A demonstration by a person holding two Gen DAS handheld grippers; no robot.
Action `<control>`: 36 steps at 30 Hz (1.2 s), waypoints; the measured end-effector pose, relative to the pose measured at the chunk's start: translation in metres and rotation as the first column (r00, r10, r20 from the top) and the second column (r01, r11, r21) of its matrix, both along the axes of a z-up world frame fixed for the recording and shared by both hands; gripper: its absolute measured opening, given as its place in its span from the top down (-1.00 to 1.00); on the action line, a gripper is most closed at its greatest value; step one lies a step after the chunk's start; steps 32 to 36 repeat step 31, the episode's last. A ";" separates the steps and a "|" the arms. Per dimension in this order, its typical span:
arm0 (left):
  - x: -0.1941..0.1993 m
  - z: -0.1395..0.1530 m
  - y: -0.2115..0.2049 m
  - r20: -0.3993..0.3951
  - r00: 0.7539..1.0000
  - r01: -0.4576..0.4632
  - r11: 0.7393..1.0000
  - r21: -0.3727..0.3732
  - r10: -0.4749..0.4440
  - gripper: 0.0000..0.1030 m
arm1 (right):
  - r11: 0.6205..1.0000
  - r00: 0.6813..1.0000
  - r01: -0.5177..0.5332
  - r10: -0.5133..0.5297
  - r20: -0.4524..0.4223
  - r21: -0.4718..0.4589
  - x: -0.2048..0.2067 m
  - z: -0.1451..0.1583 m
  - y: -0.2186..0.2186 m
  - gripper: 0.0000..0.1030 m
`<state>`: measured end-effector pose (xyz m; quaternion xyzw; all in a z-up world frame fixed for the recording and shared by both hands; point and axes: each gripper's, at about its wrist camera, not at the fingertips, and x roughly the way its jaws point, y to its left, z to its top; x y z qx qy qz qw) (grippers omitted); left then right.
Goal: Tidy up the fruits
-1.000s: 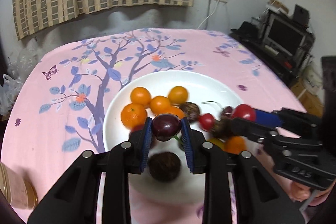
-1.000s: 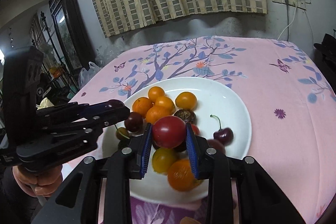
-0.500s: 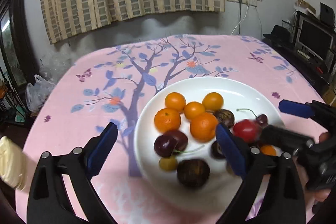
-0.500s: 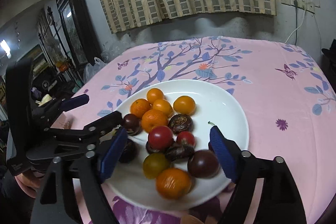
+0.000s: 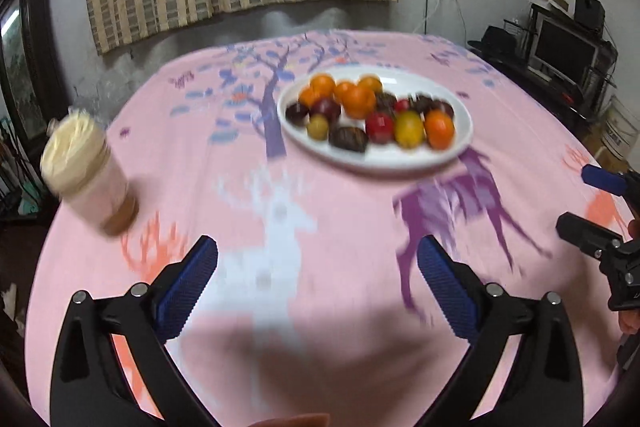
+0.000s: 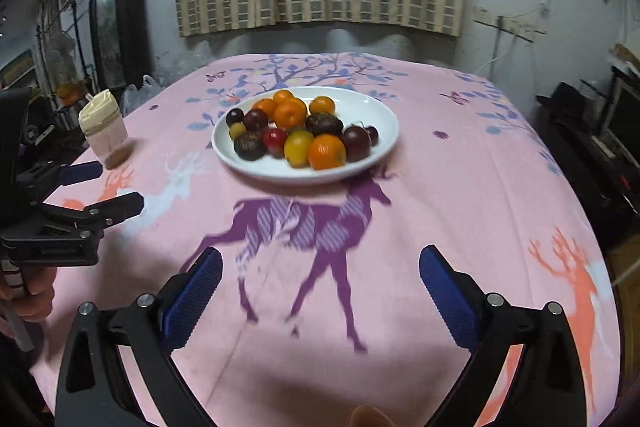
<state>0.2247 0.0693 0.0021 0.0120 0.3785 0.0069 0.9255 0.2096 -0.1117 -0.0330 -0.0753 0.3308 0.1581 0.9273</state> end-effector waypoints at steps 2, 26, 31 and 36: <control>-0.019 -0.004 0.003 -0.006 1.000 0.001 1.000 -0.018 -0.001 -0.91 | 1.000 1.000 0.016 -0.016 0.017 -0.006 -0.023 -0.003 0.001 -0.93; -0.110 0.001 -0.011 0.068 0.997 0.023 1.000 0.007 -0.024 -0.91 | 0.998 0.997 -0.029 0.025 0.071 0.053 -0.091 0.012 0.013 -0.93; -0.113 0.001 -0.012 0.071 0.997 0.013 1.000 0.013 -0.014 -0.90 | 0.998 0.997 -0.032 0.027 0.069 0.063 -0.093 0.013 0.014 -0.93; -0.113 0.001 -0.012 0.071 0.997 0.013 1.000 0.013 -0.014 -0.90 | 0.998 0.997 -0.032 0.027 0.069 0.063 -0.093 0.013 0.014 -0.93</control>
